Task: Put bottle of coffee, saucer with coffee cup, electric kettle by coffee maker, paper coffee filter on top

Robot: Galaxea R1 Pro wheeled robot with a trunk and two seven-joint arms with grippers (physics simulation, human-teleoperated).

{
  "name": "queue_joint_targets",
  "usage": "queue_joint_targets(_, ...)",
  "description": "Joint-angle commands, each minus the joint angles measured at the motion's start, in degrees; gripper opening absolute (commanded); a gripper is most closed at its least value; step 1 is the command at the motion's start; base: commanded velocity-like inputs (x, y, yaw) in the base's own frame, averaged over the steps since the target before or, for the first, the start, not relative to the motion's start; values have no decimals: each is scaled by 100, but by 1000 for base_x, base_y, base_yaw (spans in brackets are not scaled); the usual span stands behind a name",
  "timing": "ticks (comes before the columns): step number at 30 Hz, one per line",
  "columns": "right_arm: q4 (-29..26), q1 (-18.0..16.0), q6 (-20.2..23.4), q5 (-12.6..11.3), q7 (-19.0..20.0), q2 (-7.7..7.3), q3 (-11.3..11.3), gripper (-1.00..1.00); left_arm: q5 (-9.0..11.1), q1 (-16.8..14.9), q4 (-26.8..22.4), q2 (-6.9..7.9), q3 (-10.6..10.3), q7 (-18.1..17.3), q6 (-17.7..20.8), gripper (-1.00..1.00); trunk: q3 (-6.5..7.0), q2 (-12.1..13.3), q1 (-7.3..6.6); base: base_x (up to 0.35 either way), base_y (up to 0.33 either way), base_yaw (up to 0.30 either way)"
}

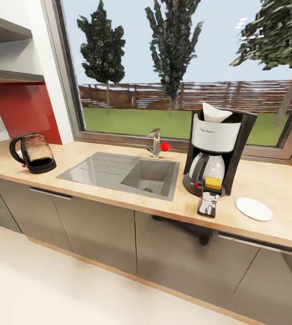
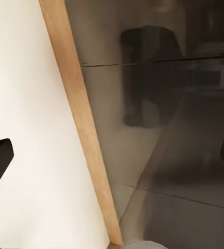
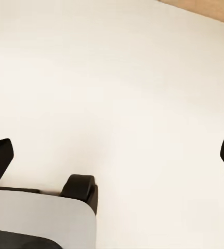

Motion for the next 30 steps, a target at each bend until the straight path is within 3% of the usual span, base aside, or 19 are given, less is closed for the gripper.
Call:
queue_joint_targets(1, 8, -5, -20, -18, 20, -2, 11, 100, 57, 2, -8, -1, -48, -13, 47, 100, -4, -2, 2, 151, 225, 237)
queue_joint_targets(30, 8, -5, -28, -10, -6, 24, 11, 100, 57, 2, -8, -1, -48, -13, 47, 100, -4, -2, 2, 13, 19, 269)
